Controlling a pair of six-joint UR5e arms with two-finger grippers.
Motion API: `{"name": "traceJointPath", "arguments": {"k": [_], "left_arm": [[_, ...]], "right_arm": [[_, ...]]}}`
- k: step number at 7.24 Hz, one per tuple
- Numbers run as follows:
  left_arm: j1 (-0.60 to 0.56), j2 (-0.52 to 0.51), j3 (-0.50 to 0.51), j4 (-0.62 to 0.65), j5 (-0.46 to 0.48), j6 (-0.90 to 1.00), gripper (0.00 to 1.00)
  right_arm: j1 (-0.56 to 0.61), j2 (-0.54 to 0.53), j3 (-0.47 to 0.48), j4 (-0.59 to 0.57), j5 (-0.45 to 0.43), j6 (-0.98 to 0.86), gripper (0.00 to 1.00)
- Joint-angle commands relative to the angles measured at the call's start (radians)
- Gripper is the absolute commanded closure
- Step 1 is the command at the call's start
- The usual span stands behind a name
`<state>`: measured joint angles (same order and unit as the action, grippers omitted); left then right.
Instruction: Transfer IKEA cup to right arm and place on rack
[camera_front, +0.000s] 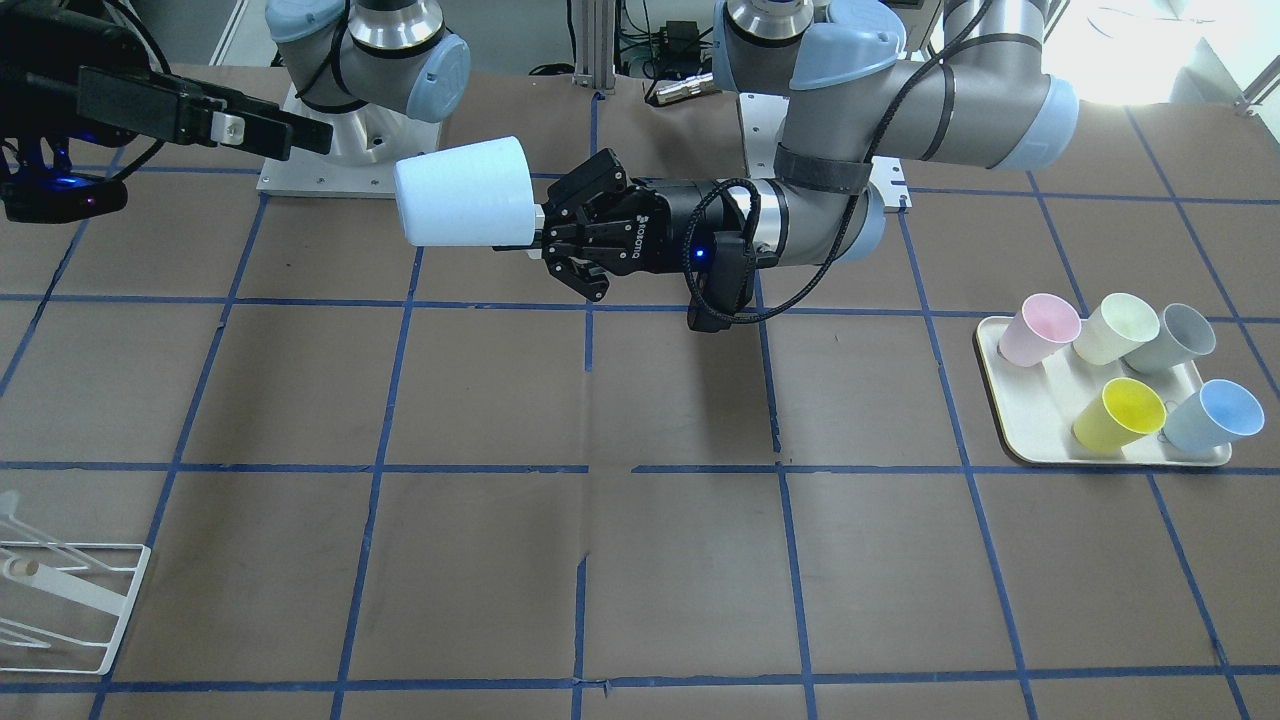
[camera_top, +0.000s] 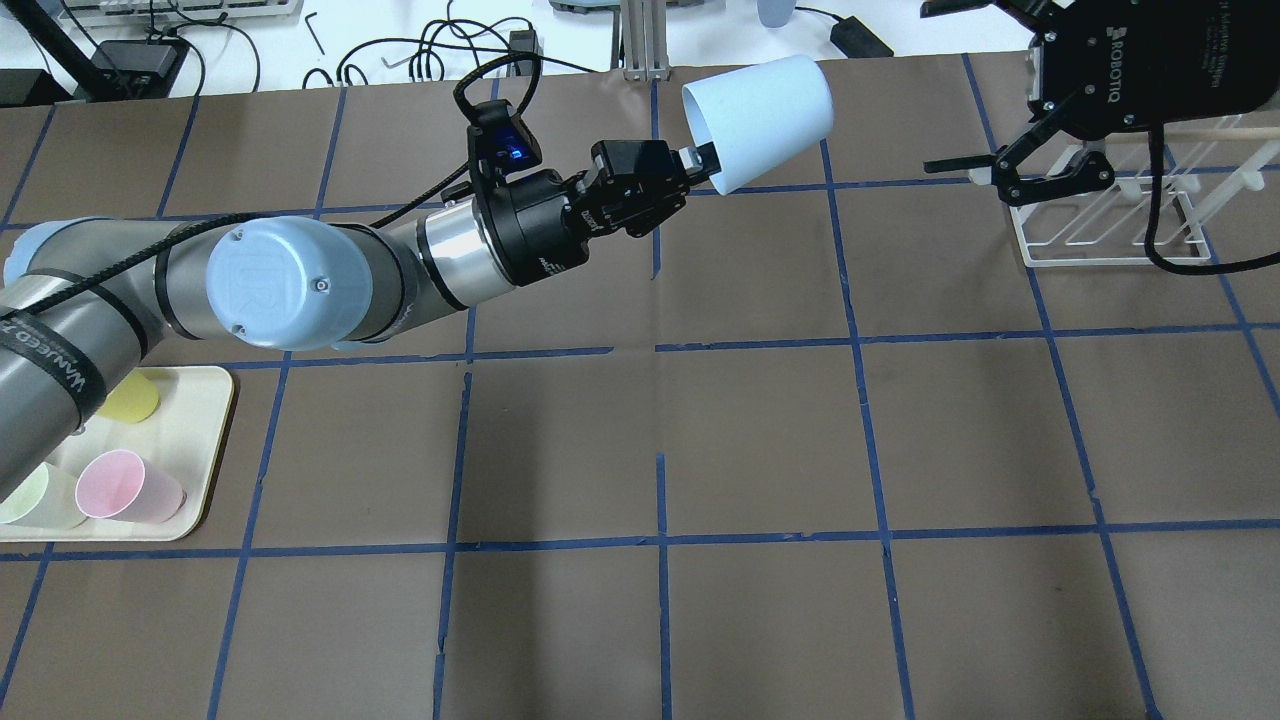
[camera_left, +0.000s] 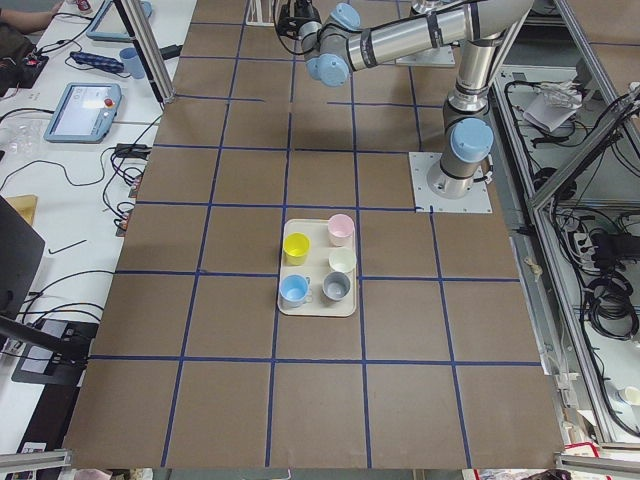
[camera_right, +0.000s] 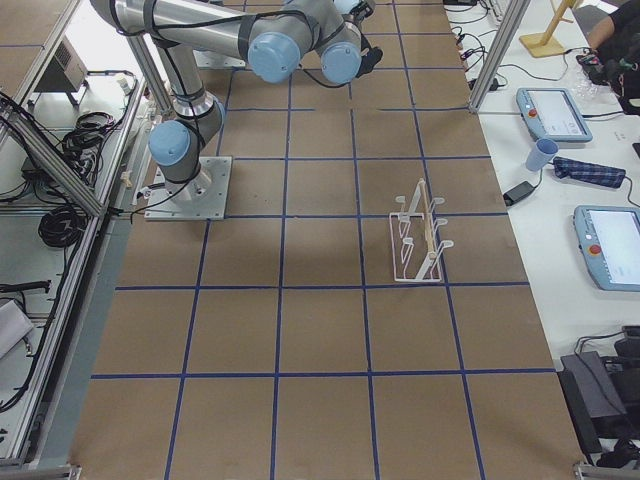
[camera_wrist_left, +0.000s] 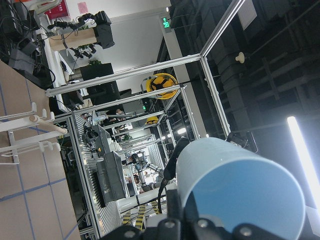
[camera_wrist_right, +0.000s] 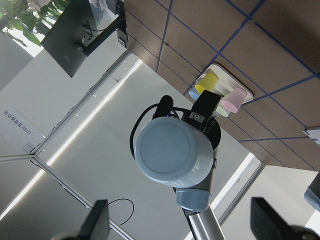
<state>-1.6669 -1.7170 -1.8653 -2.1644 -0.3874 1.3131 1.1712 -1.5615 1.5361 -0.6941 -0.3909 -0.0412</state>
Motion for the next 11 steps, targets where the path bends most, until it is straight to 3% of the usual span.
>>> {"name": "traceJointPath", "arguments": {"k": [1,2,5,11], "left_arm": [[-0.002,0.004,0.0,-0.002,0.001,0.0,1.0],[-0.002,0.005,0.0,-0.002,0.001,0.0,1.0],[-0.002,0.005,-0.002,-0.002,0.001,0.002,1.0],[-0.002,0.007,0.0,-0.002,0.002,0.0,1.0]], "right_arm": [[0.063,0.005,0.002,-0.225,-0.012,0.274,0.0],[0.118,0.008,0.002,-0.298,-0.016,0.334,0.0],[0.139,0.031,0.001,-0.303,-0.086,0.334,0.0],[0.194,0.067,-0.016,-0.361,-0.074,0.35,0.0]]}}
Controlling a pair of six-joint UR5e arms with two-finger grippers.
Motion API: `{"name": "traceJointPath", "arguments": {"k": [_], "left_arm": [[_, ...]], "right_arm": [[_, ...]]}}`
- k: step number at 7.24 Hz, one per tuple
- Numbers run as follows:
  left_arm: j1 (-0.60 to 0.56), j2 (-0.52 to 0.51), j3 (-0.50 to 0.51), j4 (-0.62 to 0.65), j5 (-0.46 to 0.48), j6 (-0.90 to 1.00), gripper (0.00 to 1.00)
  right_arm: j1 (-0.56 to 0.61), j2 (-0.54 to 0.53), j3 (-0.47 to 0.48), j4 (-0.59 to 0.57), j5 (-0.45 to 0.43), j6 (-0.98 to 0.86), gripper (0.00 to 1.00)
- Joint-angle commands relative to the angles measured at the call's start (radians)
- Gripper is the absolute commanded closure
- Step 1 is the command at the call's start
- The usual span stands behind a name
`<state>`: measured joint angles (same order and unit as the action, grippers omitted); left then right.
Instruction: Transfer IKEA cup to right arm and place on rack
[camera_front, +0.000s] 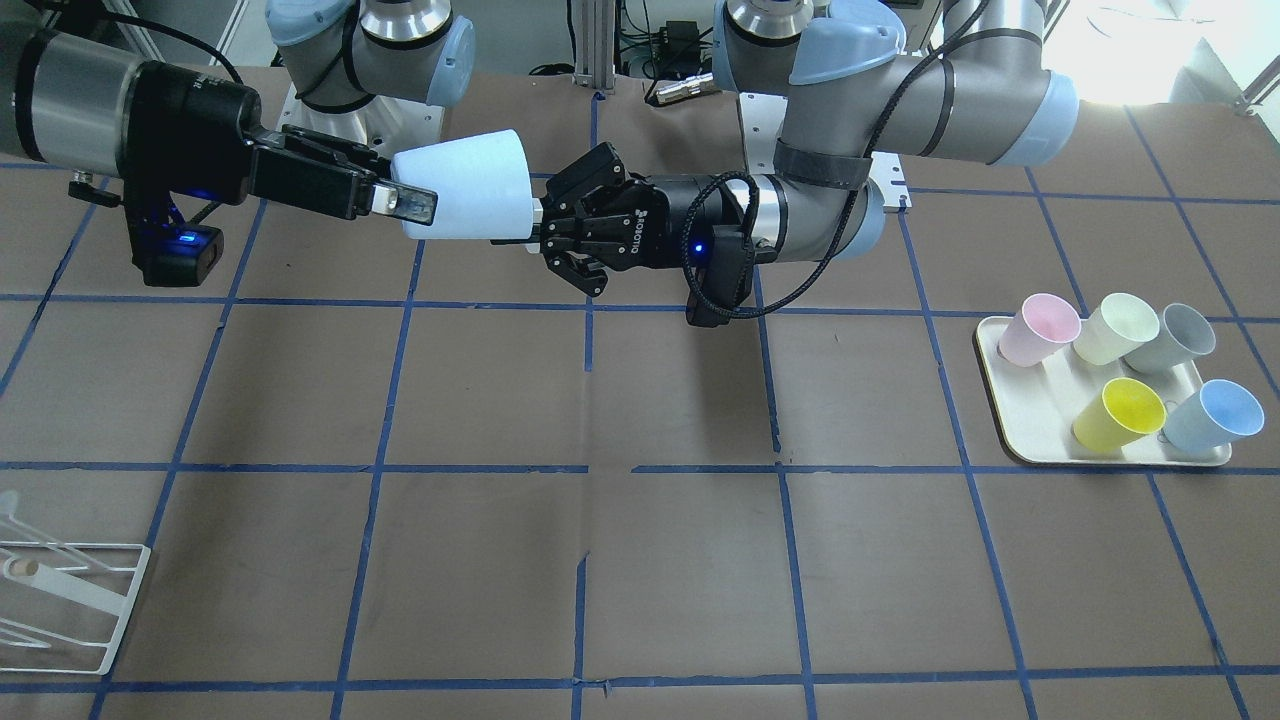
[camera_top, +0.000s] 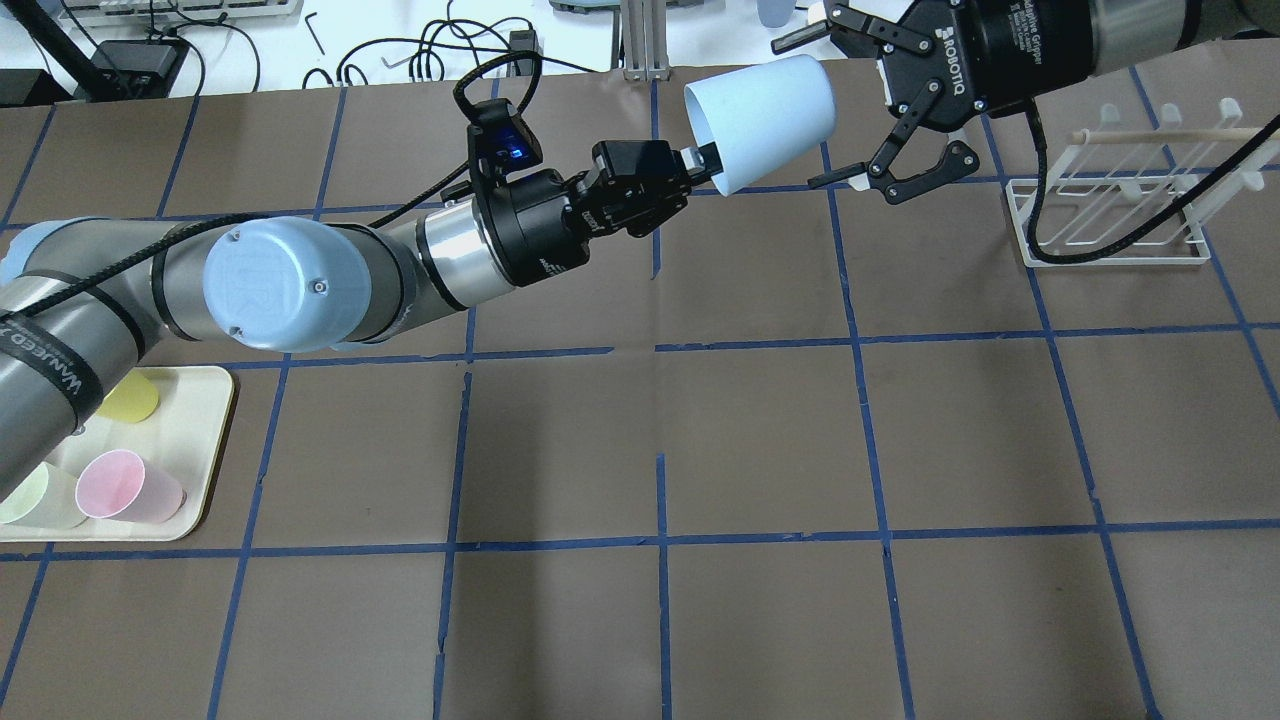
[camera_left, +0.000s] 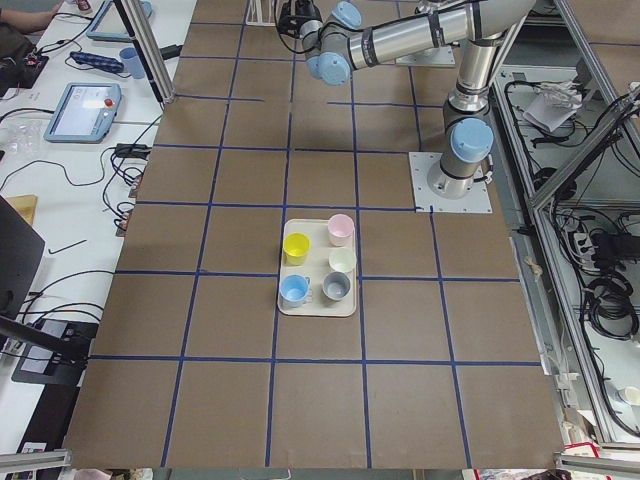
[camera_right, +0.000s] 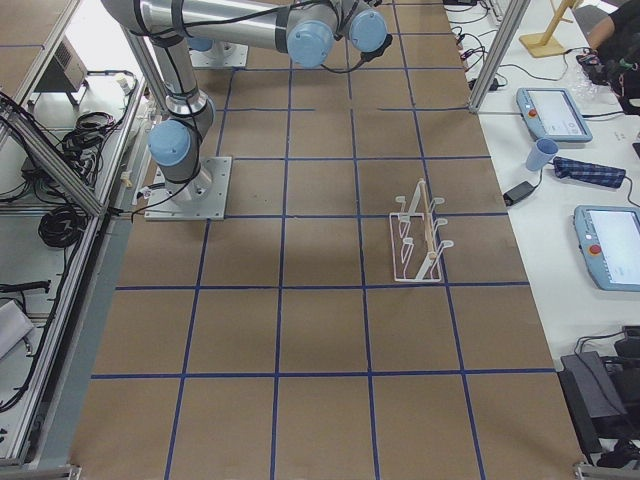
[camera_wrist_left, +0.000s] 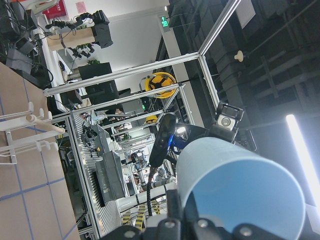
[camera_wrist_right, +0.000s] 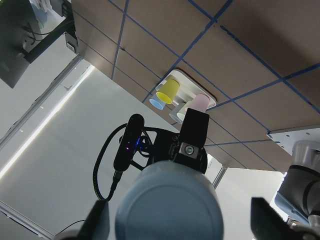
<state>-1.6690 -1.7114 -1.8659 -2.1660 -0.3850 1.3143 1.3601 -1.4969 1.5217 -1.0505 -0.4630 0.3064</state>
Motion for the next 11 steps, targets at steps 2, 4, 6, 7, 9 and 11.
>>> {"name": "traceJointPath", "arguments": {"k": [2,4,6,7,9,11], "left_arm": [[0.0,0.001,0.001,0.0,0.006,-0.001,1.0],[0.0,-0.002,0.001,0.0,0.009,-0.001,1.0],[0.0,-0.002,0.001,-0.001,0.012,-0.007,0.79],[0.003,0.001,0.002,-0.005,0.015,-0.012,0.52],[0.003,0.003,0.002,-0.006,0.014,-0.012,0.35],[0.021,0.029,0.008,-0.017,0.034,-0.073,0.3]], "right_arm": [[0.004,-0.002,-0.006,-0.023,0.001,0.006,0.22],[0.004,0.004,-0.034,-0.022,-0.002,0.019,0.3],[0.004,0.007,-0.035,-0.022,-0.003,0.019,0.4],[0.004,0.007,-0.035,-0.022,-0.005,0.019,0.45],[0.004,0.007,-0.035,-0.023,-0.005,0.017,0.59],[-0.004,0.009,-0.04,-0.026,-0.009,0.016,0.76]]}}
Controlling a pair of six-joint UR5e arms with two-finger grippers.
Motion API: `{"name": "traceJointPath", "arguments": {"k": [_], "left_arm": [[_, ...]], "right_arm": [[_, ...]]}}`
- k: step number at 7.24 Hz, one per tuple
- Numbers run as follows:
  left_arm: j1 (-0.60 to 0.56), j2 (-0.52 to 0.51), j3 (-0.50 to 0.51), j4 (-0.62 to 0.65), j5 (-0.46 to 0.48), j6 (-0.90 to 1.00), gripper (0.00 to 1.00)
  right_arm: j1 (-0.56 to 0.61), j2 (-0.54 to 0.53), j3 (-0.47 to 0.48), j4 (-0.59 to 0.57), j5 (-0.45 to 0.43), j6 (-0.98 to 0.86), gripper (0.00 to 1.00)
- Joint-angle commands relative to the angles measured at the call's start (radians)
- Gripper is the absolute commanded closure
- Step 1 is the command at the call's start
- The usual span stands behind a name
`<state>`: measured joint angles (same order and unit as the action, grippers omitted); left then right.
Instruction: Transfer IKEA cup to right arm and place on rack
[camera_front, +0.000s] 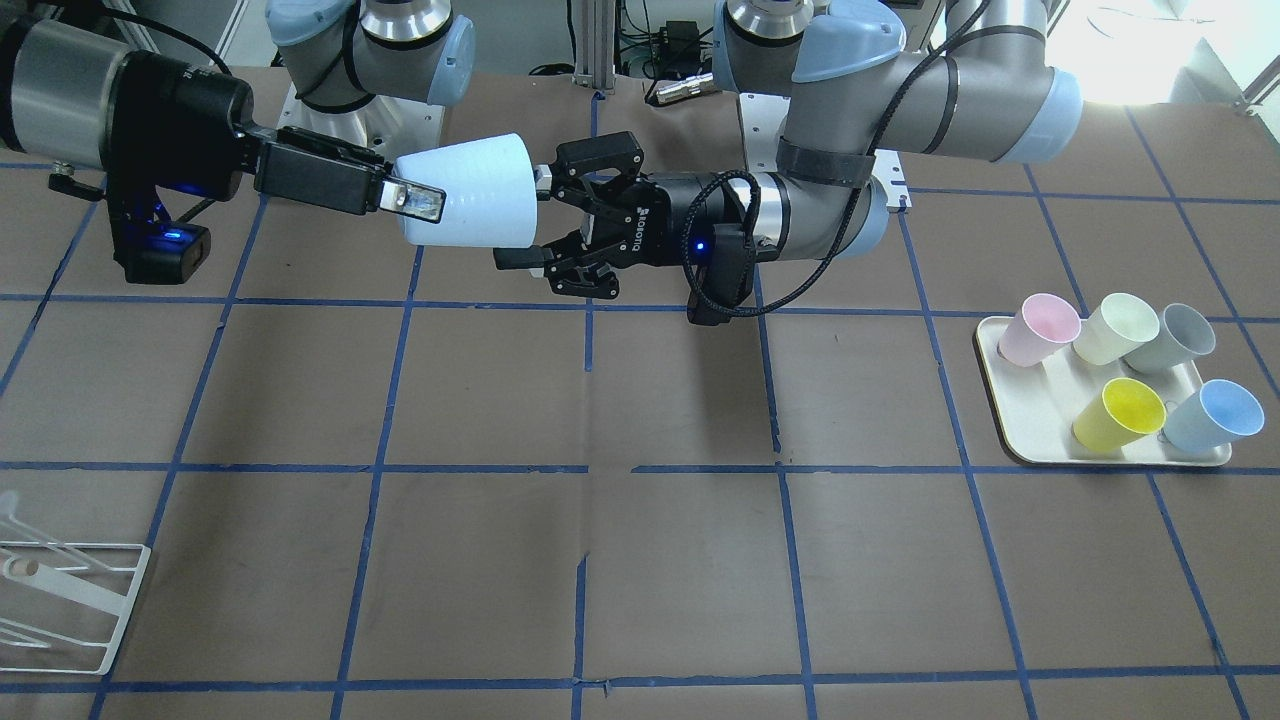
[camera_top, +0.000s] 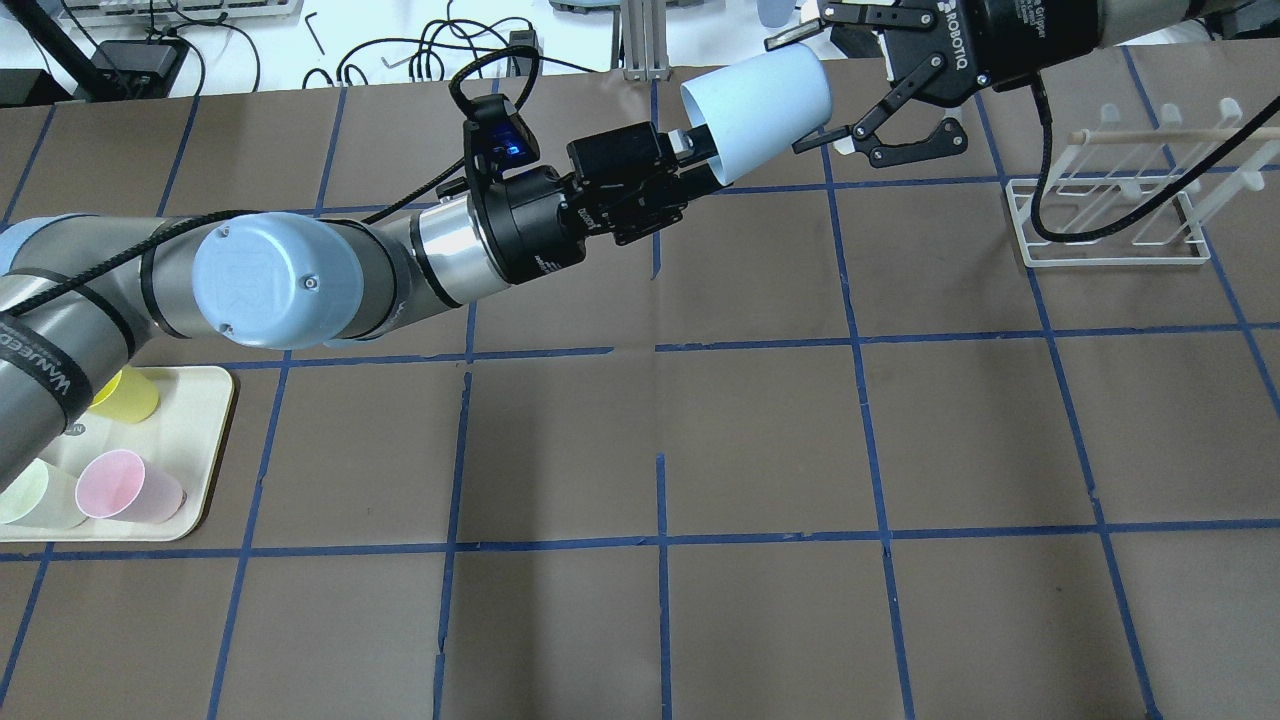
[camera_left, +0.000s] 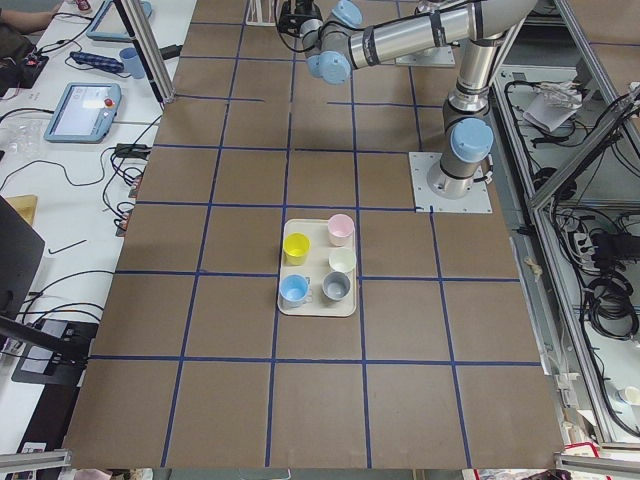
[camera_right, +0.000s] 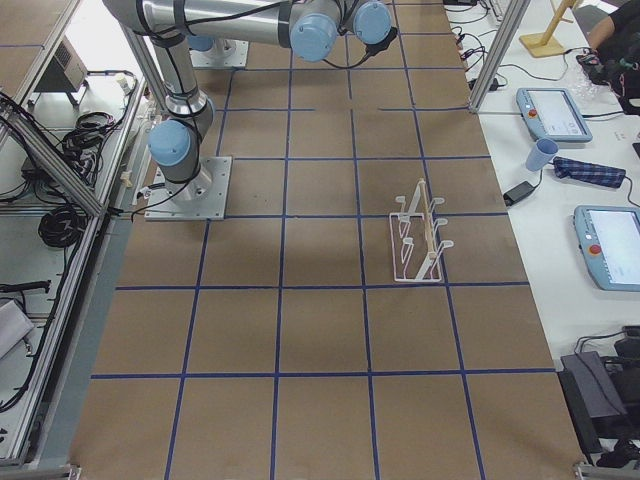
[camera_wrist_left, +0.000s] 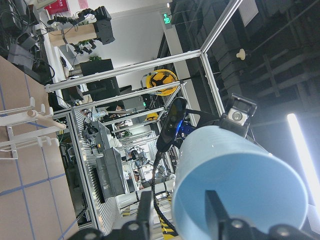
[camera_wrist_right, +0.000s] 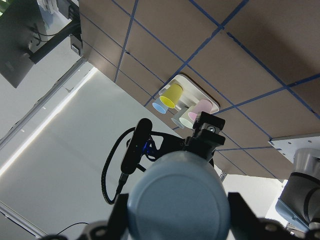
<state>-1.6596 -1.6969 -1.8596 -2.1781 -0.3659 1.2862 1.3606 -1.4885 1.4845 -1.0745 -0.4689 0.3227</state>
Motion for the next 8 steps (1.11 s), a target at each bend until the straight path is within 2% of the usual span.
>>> {"name": "traceJointPath", "arguments": {"k": [1,2,3,4,5,6,8], "left_arm": [[0.033,0.016,0.005,0.0,0.068,-0.066,0.3],[0.062,0.017,0.003,-0.002,0.102,-0.065,0.3],[0.096,0.019,0.002,-0.003,0.158,-0.067,0.3],[0.125,0.022,0.006,0.001,0.21,-0.067,0.3],[0.171,0.02,0.01,0.009,0.313,-0.068,0.3],[0.22,0.022,0.011,0.009,0.402,-0.07,0.3],[0.294,0.003,0.055,0.011,0.555,-0.082,0.29]], "right_arm": [[-0.008,0.001,-0.016,-0.028,-0.019,-0.002,0.83],[-0.012,0.007,-0.044,-0.044,-0.115,-0.001,0.89],[-0.036,0.016,-0.064,-0.05,-0.217,-0.002,0.9],[-0.055,0.016,-0.069,-0.114,-0.323,-0.002,0.9],[-0.067,0.008,-0.07,-0.193,-0.453,-0.007,0.91],[-0.072,0.005,-0.069,-0.282,-0.629,-0.011,0.92],[-0.069,-0.003,-0.061,-0.425,-0.857,-0.017,0.97]]}}
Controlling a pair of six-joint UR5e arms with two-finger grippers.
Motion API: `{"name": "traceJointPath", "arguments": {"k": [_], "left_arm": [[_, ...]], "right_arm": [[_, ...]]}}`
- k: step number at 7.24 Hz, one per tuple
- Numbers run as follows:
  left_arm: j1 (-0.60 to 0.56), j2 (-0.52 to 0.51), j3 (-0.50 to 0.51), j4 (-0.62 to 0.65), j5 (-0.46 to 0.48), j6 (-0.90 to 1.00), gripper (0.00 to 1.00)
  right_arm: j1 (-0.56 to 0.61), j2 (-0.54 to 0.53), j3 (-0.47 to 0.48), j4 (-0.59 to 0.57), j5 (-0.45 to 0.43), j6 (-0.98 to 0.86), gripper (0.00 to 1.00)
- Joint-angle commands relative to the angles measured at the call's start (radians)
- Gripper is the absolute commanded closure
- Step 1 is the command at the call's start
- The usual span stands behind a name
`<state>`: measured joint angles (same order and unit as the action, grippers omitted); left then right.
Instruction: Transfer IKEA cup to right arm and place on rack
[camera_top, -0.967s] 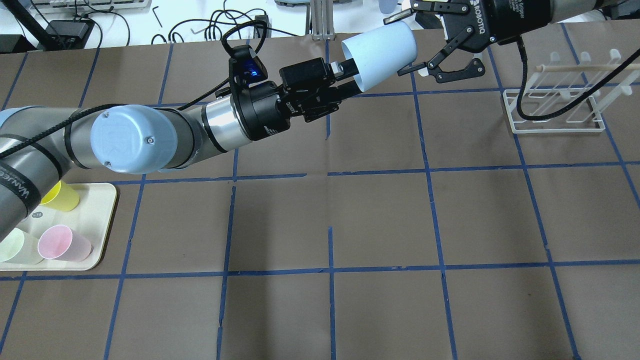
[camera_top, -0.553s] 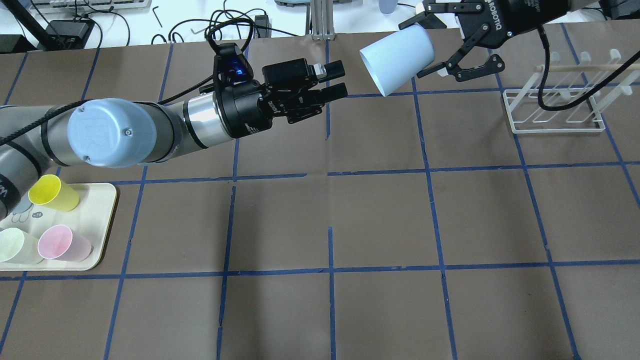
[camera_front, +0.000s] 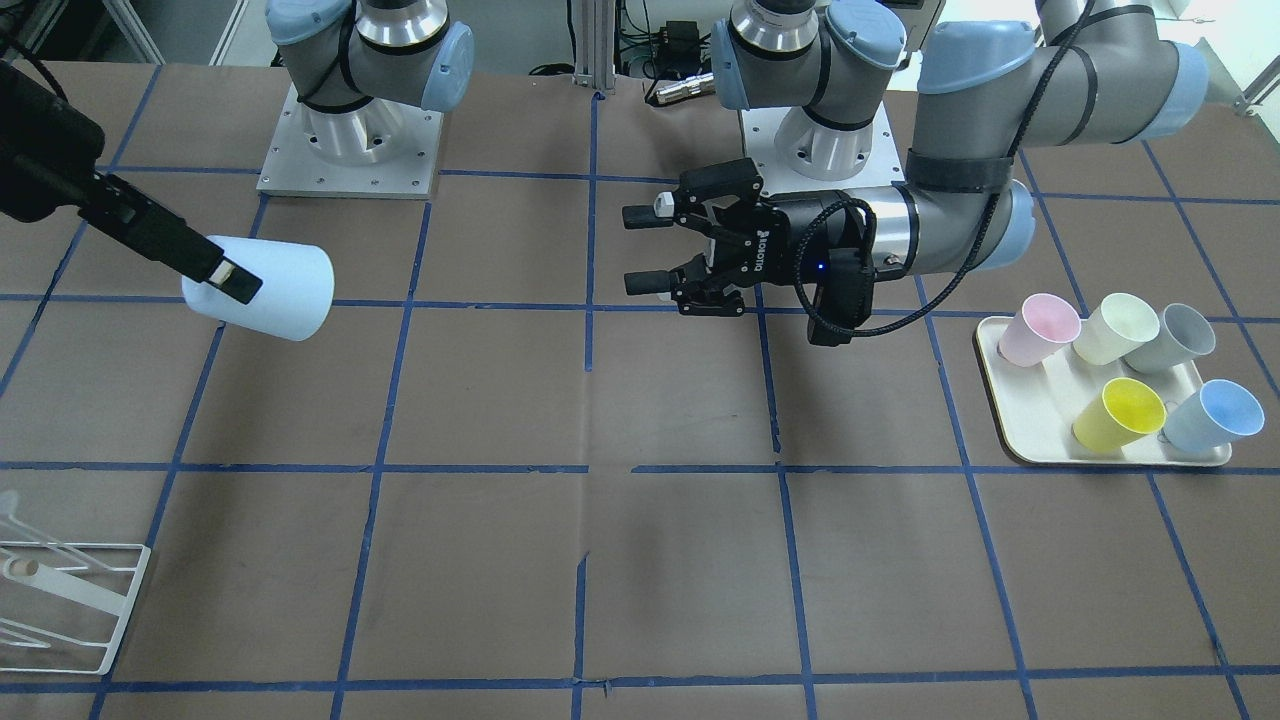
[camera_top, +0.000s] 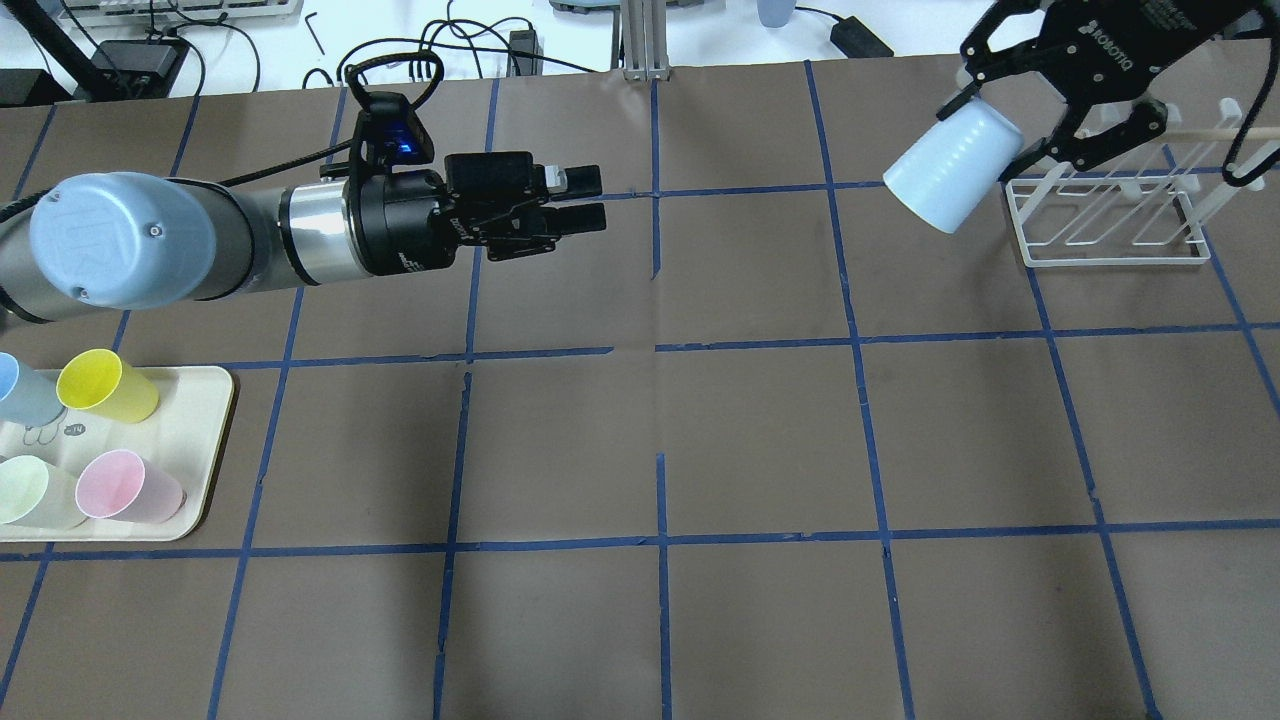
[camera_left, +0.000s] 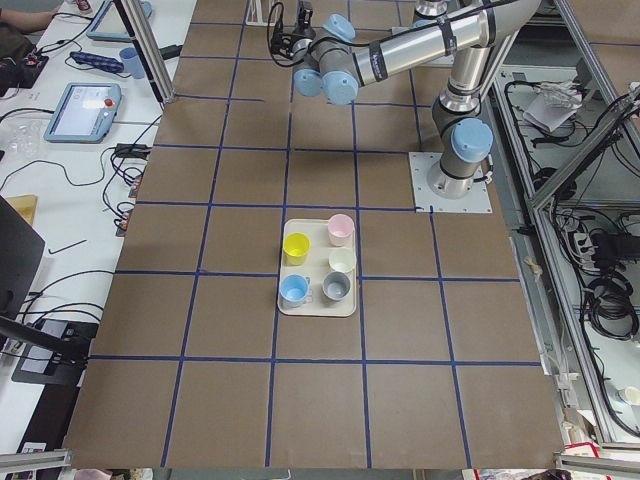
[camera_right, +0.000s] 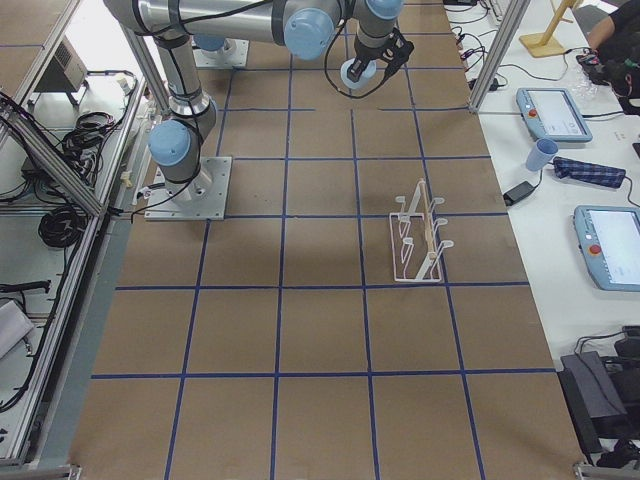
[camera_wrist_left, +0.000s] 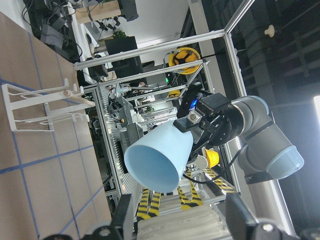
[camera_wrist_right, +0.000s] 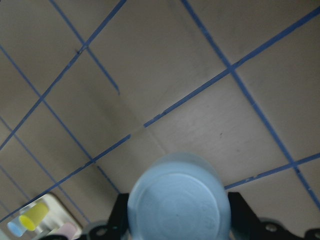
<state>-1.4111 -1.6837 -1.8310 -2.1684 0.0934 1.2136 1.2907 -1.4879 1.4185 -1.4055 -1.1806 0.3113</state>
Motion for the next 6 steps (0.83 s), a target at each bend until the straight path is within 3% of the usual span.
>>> {"name": "traceJointPath", "arguments": {"k": [1,3,5,6], "left_arm": [[0.079,-0.031,0.048,0.002,0.139,-0.014,0.27],[0.107,-0.042,0.1,0.066,0.283,-0.128,0.24],[0.101,-0.065,0.112,0.383,0.55,-0.474,0.24],[0.096,-0.068,0.119,0.492,0.657,-0.602,0.19]], "right_arm": [[0.005,-0.008,0.011,-0.136,-0.265,-0.067,1.0],[0.006,0.004,0.016,-0.2,-0.309,-0.285,1.0],[-0.002,0.04,0.028,-0.318,-0.294,-0.505,1.0],[-0.002,0.069,0.031,-0.414,-0.3,-0.546,1.0]]}}
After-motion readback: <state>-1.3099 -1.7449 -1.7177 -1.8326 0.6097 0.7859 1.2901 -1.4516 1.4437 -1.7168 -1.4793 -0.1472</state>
